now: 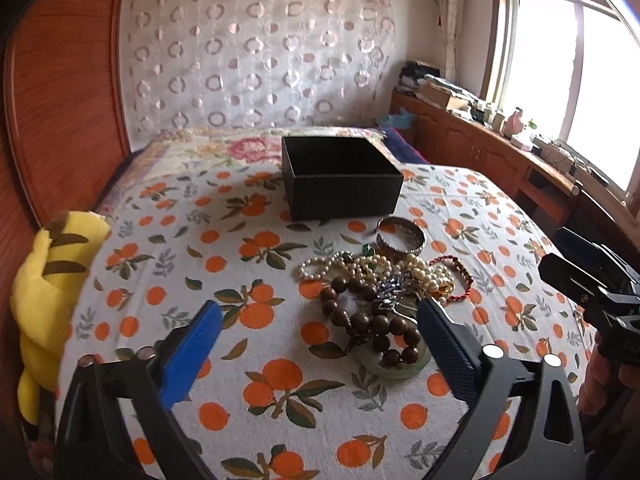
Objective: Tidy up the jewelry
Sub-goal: 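Move the left tool to the dark bead bracelet while the right tool approaches the silver bangle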
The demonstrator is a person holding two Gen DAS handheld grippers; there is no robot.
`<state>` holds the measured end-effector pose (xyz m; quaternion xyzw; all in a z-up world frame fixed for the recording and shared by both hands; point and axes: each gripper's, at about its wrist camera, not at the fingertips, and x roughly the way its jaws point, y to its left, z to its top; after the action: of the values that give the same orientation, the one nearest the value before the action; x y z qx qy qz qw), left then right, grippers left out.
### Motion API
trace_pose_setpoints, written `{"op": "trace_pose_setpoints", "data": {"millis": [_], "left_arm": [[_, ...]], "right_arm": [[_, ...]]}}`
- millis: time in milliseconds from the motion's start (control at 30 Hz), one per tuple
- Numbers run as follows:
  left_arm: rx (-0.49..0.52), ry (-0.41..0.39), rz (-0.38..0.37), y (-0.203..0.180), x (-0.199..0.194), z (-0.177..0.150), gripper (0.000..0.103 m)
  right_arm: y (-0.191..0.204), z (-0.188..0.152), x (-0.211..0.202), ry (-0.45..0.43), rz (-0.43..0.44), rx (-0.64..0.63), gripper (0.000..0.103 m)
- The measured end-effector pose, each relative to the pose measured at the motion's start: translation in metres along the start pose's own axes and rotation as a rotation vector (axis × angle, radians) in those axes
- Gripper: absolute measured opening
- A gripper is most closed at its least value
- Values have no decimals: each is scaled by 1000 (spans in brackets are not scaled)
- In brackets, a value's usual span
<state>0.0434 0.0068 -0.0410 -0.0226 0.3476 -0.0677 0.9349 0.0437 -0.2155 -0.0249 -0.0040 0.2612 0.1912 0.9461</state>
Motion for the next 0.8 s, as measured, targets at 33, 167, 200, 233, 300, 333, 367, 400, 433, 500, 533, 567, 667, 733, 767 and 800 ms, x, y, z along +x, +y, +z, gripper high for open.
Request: {"op": "trace_pose_setpoints", "data": {"millis": [33, 167, 200, 233, 300, 333, 367, 400, 433, 500, 533, 567, 667, 733, 767, 800], "left_arm": [[5, 15, -5, 0, 5, 0, 81], [-3, 55, -40, 5, 21, 2, 69], [-8, 63, -46, 6, 24, 2, 66], [-9, 73, -51, 7, 28, 2, 62], [-8, 97, -68, 8, 35, 4, 58], [-9, 106, -76, 9, 38, 4, 54], [-13, 118, -86, 9, 41, 5, 52], [-16, 133, -92, 10, 46, 5, 48], [-16, 143, -96, 11, 48, 6, 44], [-14, 160, -106, 11, 55, 7, 42], [-14, 170, -113, 11, 58, 8, 40], [-14, 177, -115, 11, 61, 8, 40], [-7, 194, -121, 10, 67, 9, 38], [-2, 199, -119, 9, 69, 10, 38], [0, 202, -115, 9, 71, 11, 37], [1, 206, -112, 9, 72, 11, 34]], "right_arm": [[0, -1, 2, 5, 3, -2, 94], [2, -4, 6, 26, 12, -17, 91], [3, -5, 7, 29, 14, -21, 90], [3, -5, 8, 33, 16, -25, 90], [3, -6, 11, 41, 18, -28, 89], [3, -6, 12, 45, 19, -30, 89], [3, -6, 13, 47, 19, -31, 89], [3, -6, 14, 49, 20, -33, 89], [3, -5, 15, 52, 21, -34, 89], [2, -5, 16, 55, 22, -37, 89], [2, -5, 16, 57, 22, -38, 89], [2, -4, 18, 60, 22, -39, 89], [0, -3, 22, 71, 25, -39, 89], [-2, -2, 25, 79, 26, -43, 87], [-4, -1, 26, 83, 27, -44, 85], [-5, 1, 29, 87, 29, -45, 82]]}}
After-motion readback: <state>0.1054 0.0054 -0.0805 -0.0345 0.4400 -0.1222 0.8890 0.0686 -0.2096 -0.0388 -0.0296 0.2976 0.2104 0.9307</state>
